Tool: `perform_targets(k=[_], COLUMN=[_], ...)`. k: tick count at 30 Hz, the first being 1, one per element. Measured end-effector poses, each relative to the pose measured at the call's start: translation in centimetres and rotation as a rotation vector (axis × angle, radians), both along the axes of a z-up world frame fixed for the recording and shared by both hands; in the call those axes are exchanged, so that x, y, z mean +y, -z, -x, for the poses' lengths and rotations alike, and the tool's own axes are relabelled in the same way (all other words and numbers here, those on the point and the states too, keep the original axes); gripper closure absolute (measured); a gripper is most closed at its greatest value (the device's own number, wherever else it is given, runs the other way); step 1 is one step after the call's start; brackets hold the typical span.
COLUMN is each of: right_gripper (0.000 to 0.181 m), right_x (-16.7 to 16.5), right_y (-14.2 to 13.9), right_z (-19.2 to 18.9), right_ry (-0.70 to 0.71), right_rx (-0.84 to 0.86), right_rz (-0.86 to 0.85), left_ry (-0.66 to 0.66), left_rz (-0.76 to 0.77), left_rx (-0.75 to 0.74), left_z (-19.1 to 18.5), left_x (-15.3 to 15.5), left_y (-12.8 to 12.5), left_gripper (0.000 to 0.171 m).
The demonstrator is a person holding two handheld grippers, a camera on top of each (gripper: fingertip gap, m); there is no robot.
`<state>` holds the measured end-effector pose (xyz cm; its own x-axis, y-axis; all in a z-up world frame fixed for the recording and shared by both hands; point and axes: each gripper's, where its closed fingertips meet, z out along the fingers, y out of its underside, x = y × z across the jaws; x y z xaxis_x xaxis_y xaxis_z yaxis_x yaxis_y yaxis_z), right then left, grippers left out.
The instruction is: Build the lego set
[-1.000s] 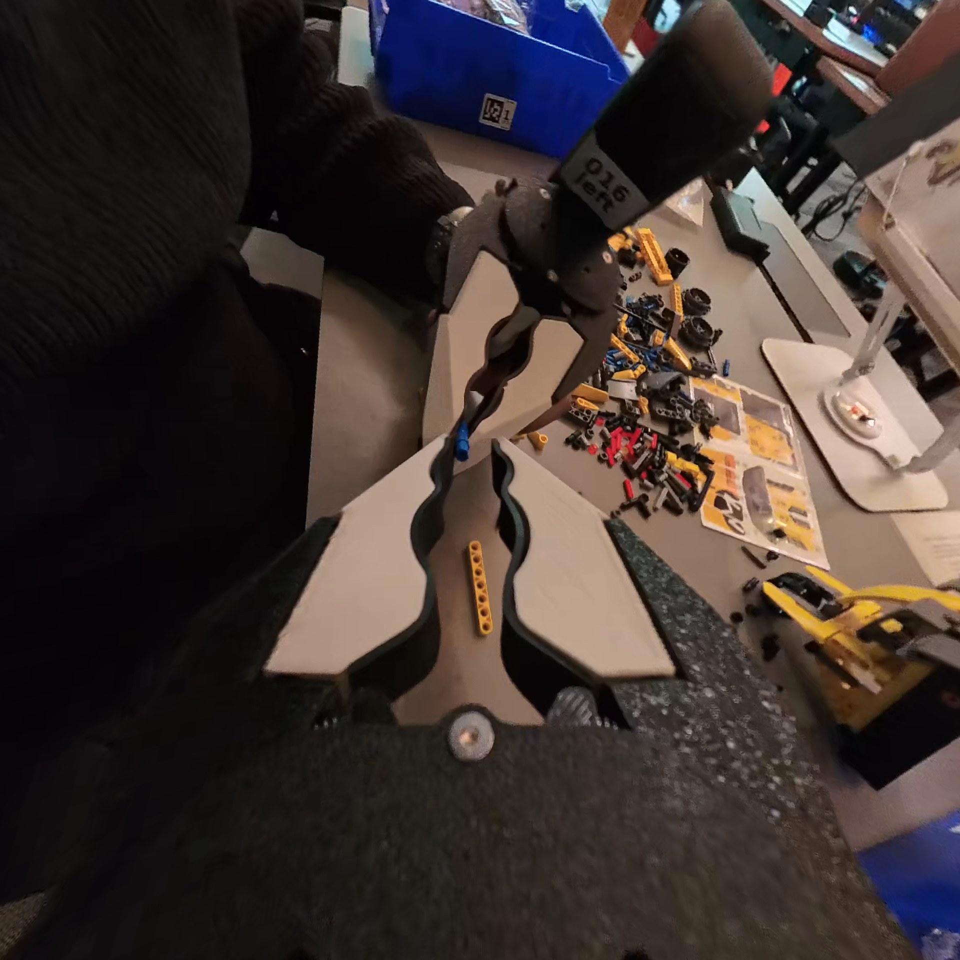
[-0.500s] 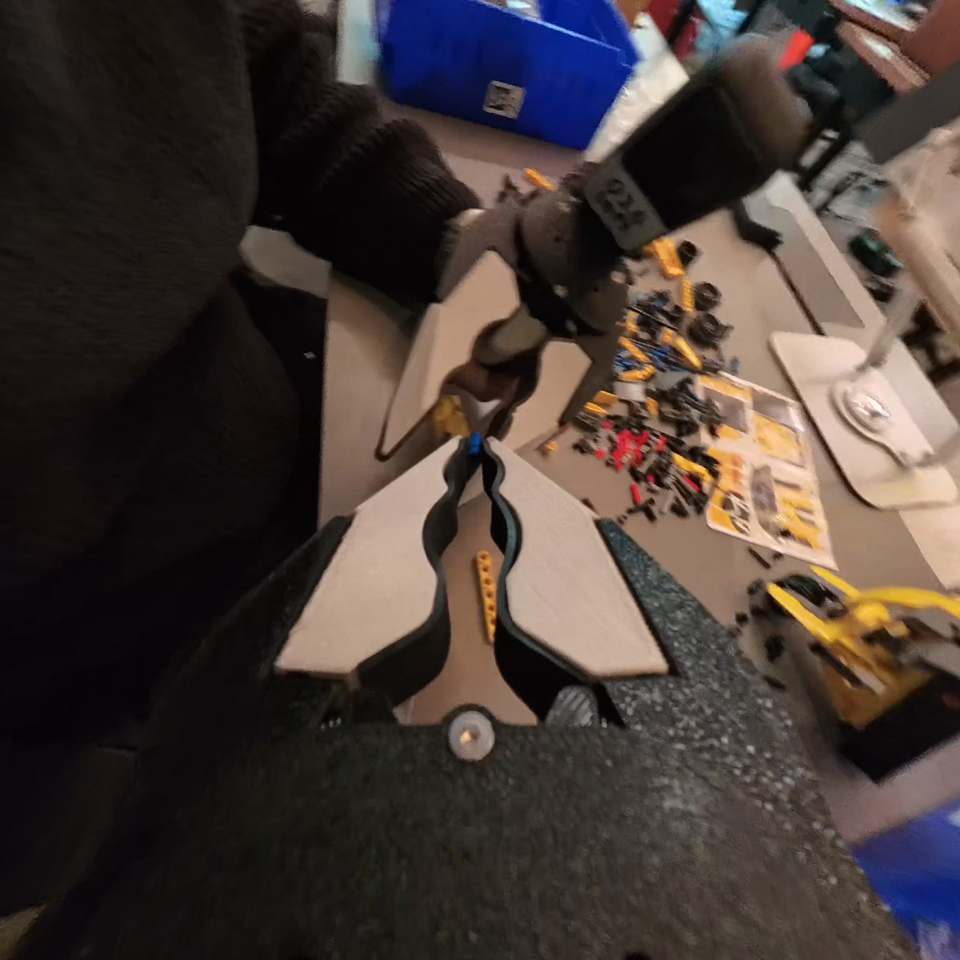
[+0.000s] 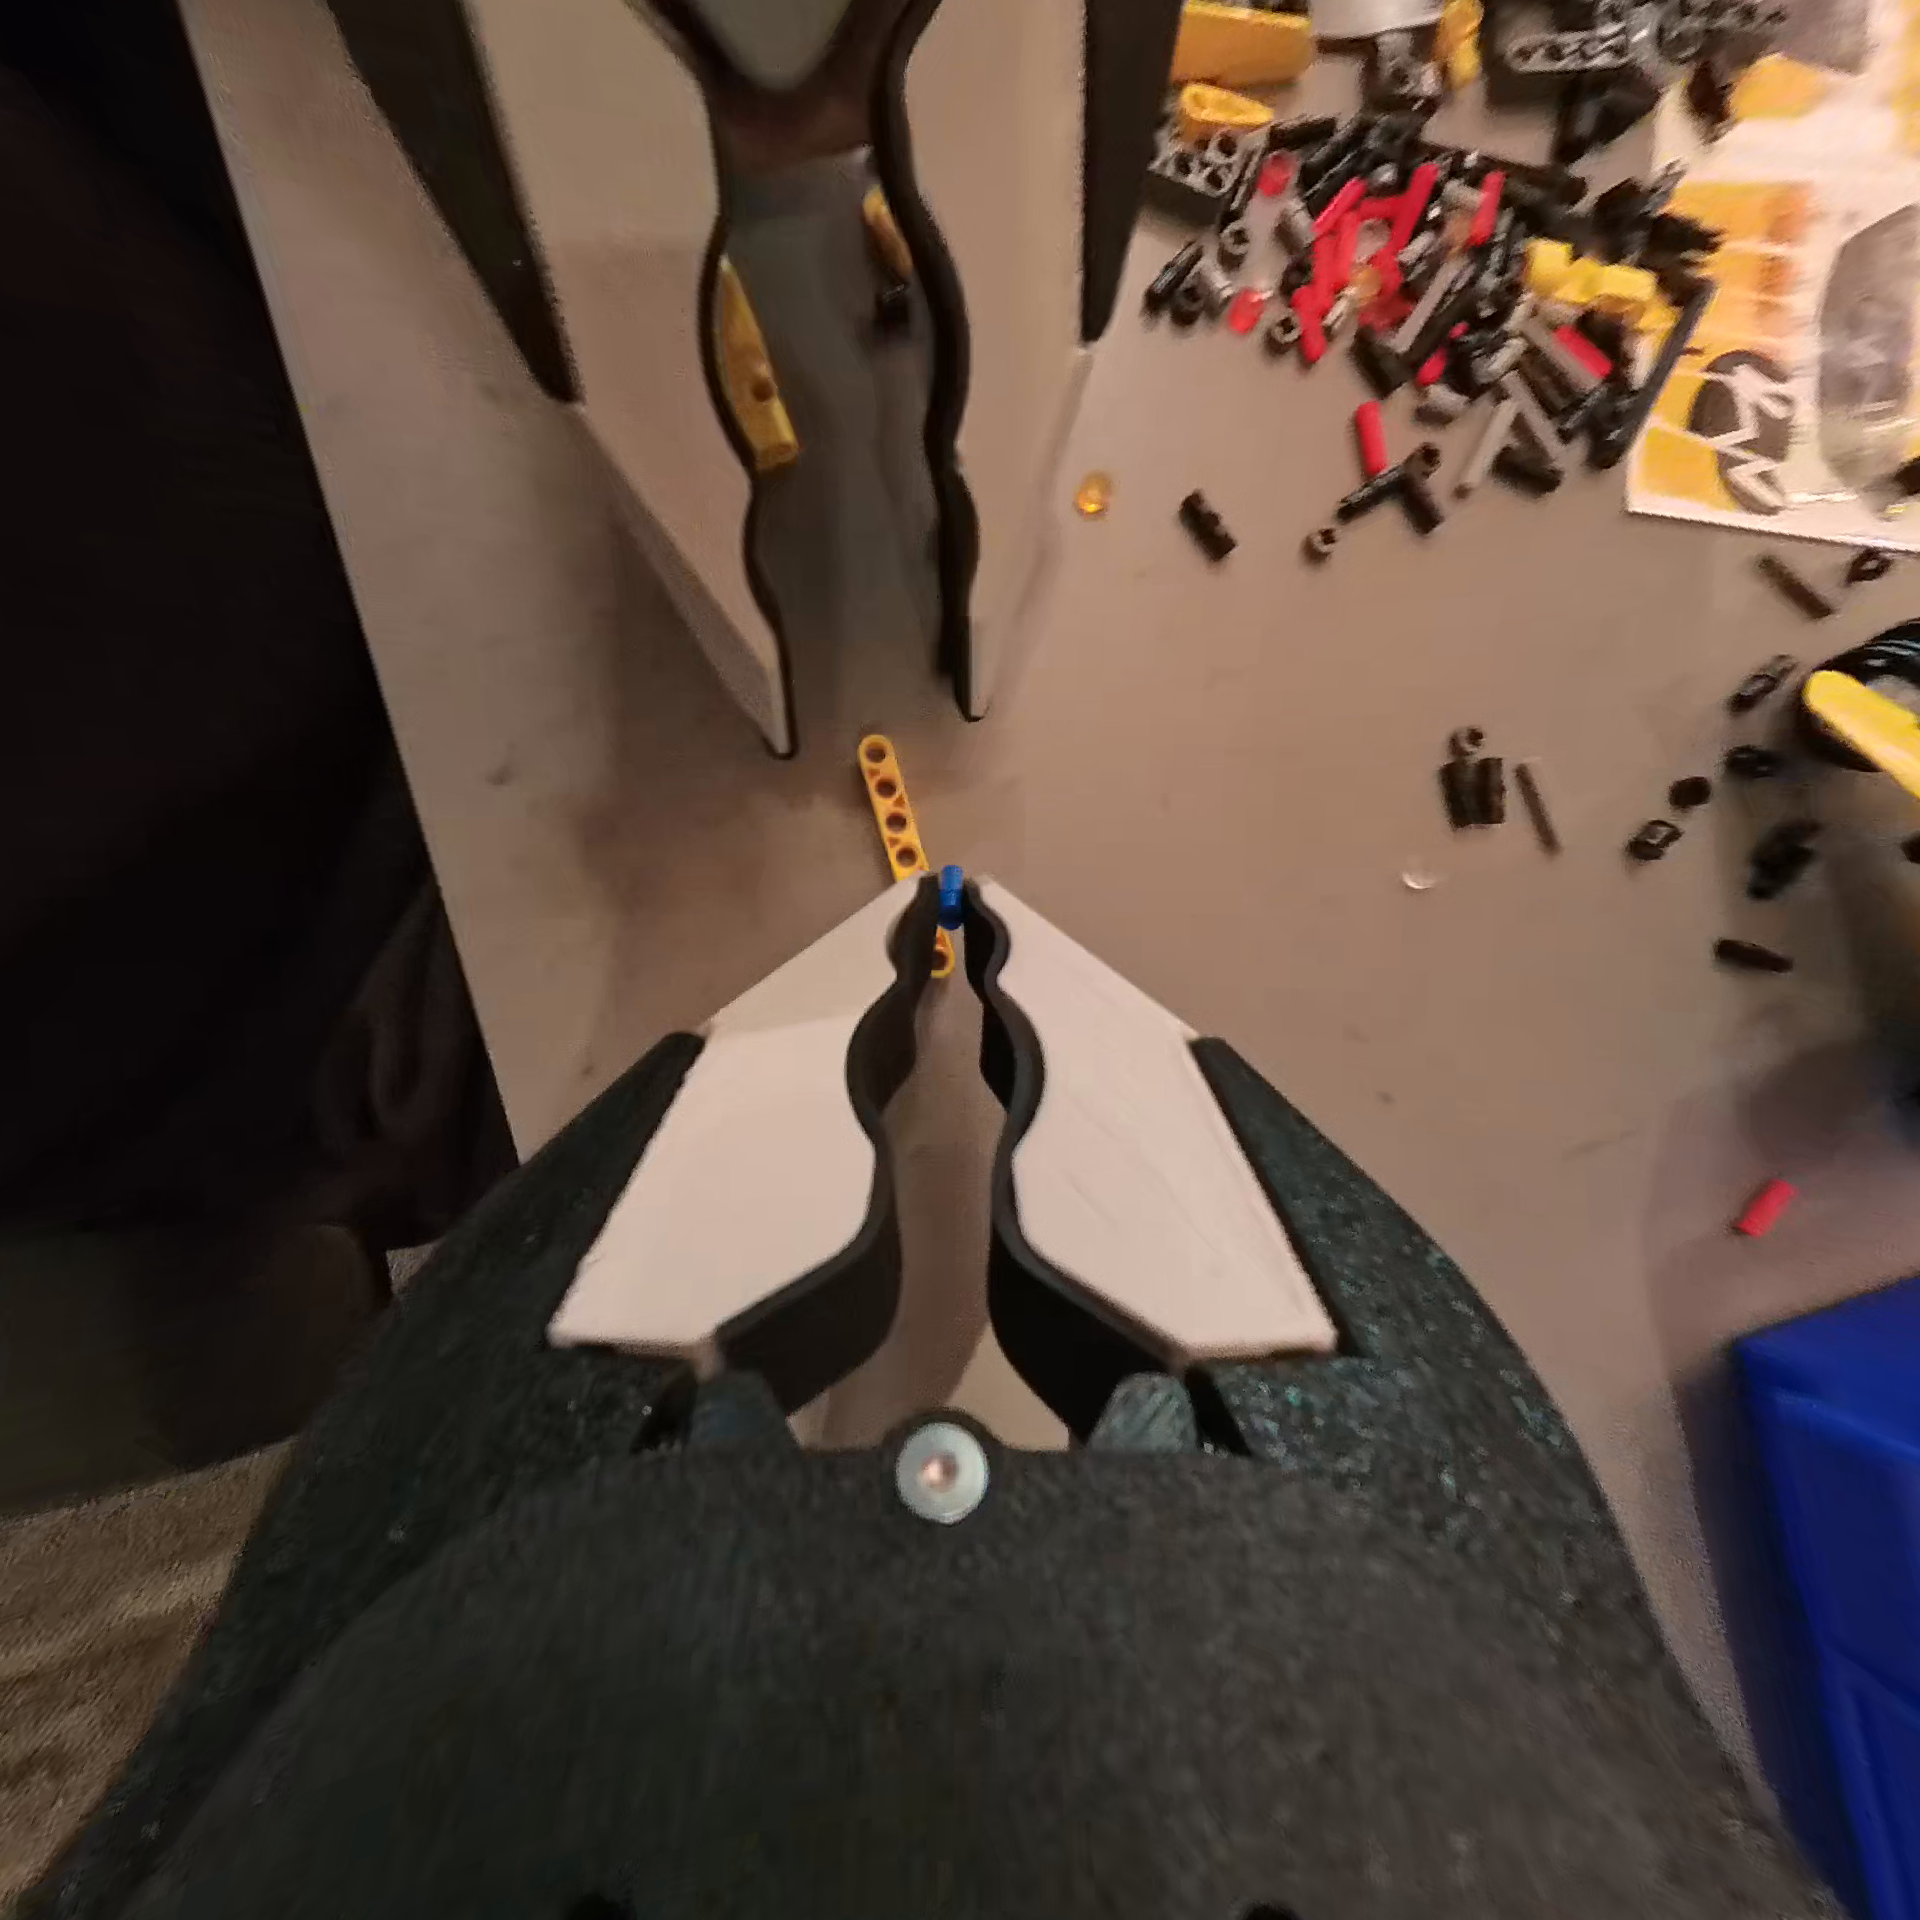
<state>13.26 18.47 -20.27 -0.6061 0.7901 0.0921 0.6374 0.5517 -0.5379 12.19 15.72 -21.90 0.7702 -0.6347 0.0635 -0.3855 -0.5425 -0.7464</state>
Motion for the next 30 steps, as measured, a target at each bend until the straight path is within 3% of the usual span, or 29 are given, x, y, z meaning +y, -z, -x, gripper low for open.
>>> perform_targets(k=[7, 12, 18, 22, 30], right_gripper=[0.177, 0.177, 0.177, 0.178, 0.178], right_x=[-0.8, -0.4, -0.4, -0.4, -0.5], right_y=[1.7, 2.0, 2.0, 2.1, 2.0], right_z=[-0.5, -0.6, -0.5, -0.4, -0.1], right_ry=[-0.039, -0.017, 0.072, 0.150, 0.199], right_rx=[-0.107, -0.167, -0.268, -0.343, -0.383], right_rz=[-0.051, -0.081, -0.036, 0.047, 0.049], left_ry=[-0.005, -0.042, -0.053, -0.054, -0.052], left_rz=[0.002, 0.008, 0.030, 0.041, 0.036], left_rx=[0.082, 0.125, 0.116, 0.096, 0.105], left_z=[-0.3, -0.2, -0.8, -0.8, -0.7], left_x=[0.2, 0.8, 0.7, 0.7, 0.7], left_y=[0.9, 1.4, 1.8, 1.8, 1.8], left_gripper=[0.141, 0.152, 0.166, 0.166, 0.166])
